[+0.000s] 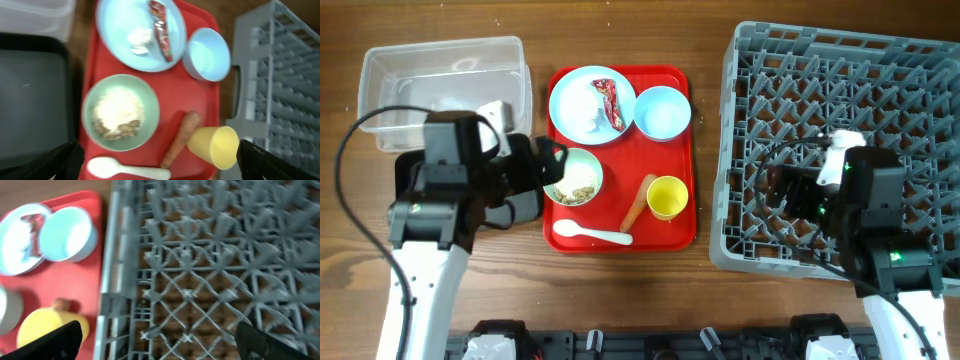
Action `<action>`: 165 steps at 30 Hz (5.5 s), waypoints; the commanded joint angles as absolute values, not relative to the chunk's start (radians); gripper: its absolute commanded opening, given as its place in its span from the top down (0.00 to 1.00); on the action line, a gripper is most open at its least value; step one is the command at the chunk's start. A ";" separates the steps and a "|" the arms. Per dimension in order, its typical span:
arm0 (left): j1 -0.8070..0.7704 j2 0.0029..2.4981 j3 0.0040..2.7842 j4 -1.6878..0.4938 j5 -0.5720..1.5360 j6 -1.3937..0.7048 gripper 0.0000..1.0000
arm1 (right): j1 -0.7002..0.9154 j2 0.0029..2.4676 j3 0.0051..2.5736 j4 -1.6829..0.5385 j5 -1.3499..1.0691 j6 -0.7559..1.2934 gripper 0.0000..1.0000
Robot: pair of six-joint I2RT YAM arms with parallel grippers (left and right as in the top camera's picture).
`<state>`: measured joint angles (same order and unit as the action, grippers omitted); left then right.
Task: Sort waste into correct bins and load items into the dishwasher rack
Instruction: 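Grasp the yellow cup on the red tray with the left gripper, then lift the yellow cup and hand it to the right gripper, then carry the yellow cup with the right gripper into the rack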
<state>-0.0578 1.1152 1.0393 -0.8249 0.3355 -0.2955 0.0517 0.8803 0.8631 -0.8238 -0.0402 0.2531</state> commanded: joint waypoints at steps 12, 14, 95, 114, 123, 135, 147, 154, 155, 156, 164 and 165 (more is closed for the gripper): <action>-0.569 1.554 1.058 -0.548 0.385 -0.353 0.21 | 0.056 0.918 0.886 -0.871 0.053 0.347 0.00; -0.595 1.600 1.058 -0.550 0.384 -0.353 0.37 | 0.056 0.939 0.886 -0.876 0.053 0.347 0.00; -0.052 1.378 1.086 -0.833 0.292 -0.344 0.25 | -0.176 1.145 1.198 -0.822 -0.202 0.209 0.54; -0.026 1.273 1.086 -0.850 0.286 -0.344 0.23 | -0.587 1.501 1.211 -0.962 0.082 0.273 0.53; -0.026 1.273 1.086 -0.850 0.286 -0.344 0.19 | -0.587 1.542 1.212 -0.931 0.004 0.234 0.08; -0.026 1.273 1.085 -0.850 0.286 -0.344 0.13 | -0.544 1.341 1.245 -0.887 -0.580 0.084 0.20; -0.026 1.277 1.085 -0.856 0.268 -0.344 0.07 | 0.089 1.357 1.267 -0.699 -0.370 0.136 0.20; -0.026 1.299 1.084 -0.881 0.241 -0.344 0.07 | 0.304 1.609 1.457 -0.695 -0.150 0.160 0.26; -0.026 1.299 1.084 -0.881 0.241 -0.344 0.07 | 0.313 1.642 1.479 -0.696 -0.146 0.162 0.28; -0.026 1.299 1.084 -0.879 0.241 -0.344 0.07 | 0.321 1.680 1.501 -0.696 -0.123 0.180 0.31; -0.026 1.299 1.084 -0.880 0.241 -0.344 0.06 | 0.330 1.910 1.522 -0.638 -0.110 0.301 0.40; -0.026 1.299 1.084 -0.880 0.241 -0.344 0.06 | 0.333 1.931 1.522 -0.630 -0.108 0.321 0.43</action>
